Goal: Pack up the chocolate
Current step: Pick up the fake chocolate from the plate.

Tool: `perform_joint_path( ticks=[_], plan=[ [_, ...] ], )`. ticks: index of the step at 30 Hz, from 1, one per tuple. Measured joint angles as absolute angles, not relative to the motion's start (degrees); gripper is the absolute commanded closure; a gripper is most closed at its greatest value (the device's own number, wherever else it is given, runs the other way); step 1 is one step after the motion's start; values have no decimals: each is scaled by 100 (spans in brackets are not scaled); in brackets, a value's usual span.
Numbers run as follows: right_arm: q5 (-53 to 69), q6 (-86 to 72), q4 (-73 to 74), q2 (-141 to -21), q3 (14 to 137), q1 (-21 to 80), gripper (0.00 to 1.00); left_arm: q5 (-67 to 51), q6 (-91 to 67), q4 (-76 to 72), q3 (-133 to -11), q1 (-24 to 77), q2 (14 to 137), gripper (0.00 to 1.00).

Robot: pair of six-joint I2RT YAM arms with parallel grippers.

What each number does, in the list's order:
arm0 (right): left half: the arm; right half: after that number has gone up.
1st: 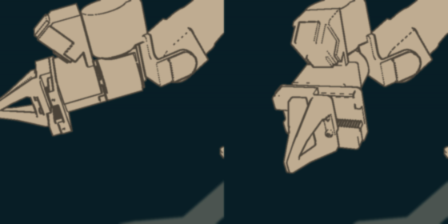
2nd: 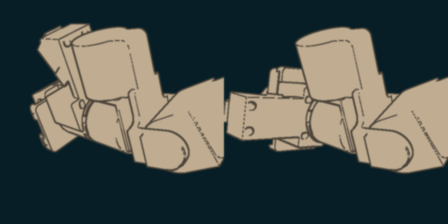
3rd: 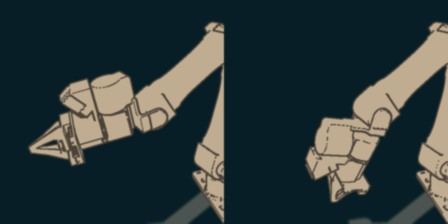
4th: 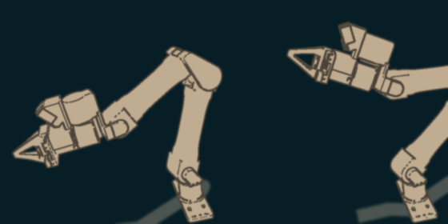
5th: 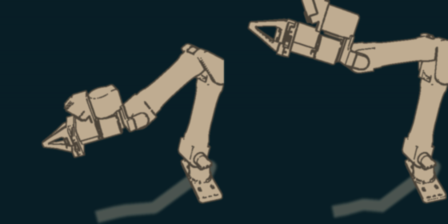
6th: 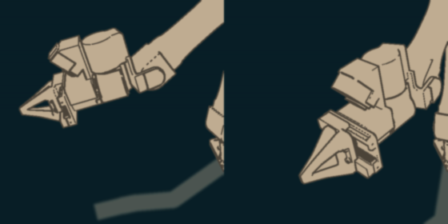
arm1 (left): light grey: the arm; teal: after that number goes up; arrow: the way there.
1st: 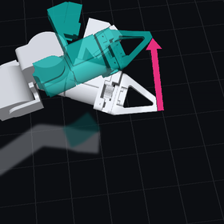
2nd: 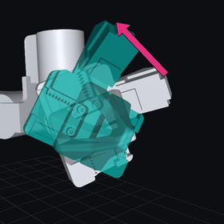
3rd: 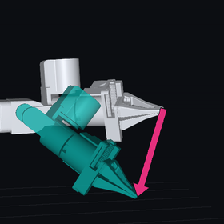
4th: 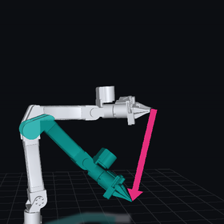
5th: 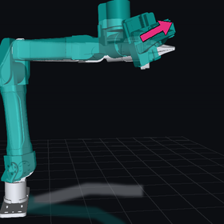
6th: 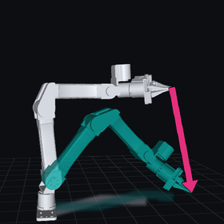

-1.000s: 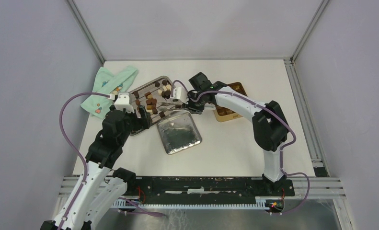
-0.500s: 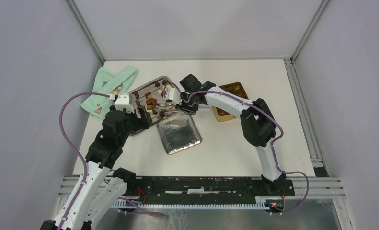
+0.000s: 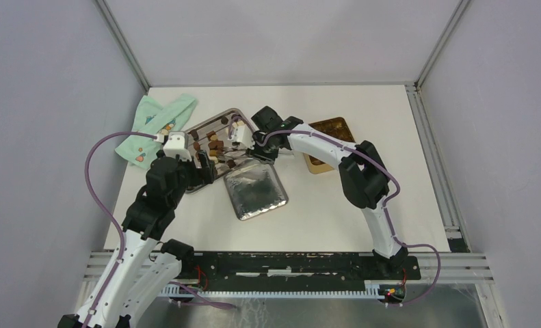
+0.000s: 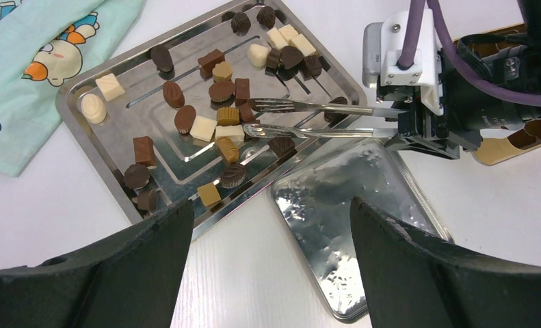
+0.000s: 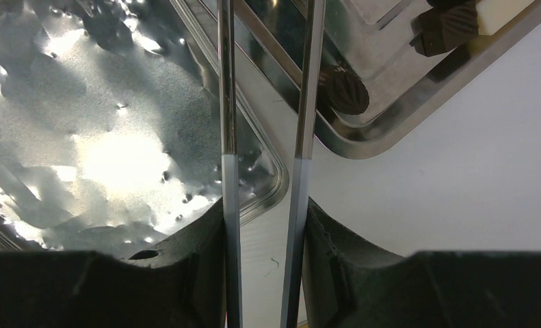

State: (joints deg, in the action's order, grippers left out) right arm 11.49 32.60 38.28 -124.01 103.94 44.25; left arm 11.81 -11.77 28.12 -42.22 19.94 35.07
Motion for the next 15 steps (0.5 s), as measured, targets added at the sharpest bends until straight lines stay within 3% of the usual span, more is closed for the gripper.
perform_joint_path(
  ticks=[15],
  plan=[
    [1175,3153,3870,-12656,10521,4501,58,1184,-1177,2812,-4222,1994,3507,11]
  ],
)
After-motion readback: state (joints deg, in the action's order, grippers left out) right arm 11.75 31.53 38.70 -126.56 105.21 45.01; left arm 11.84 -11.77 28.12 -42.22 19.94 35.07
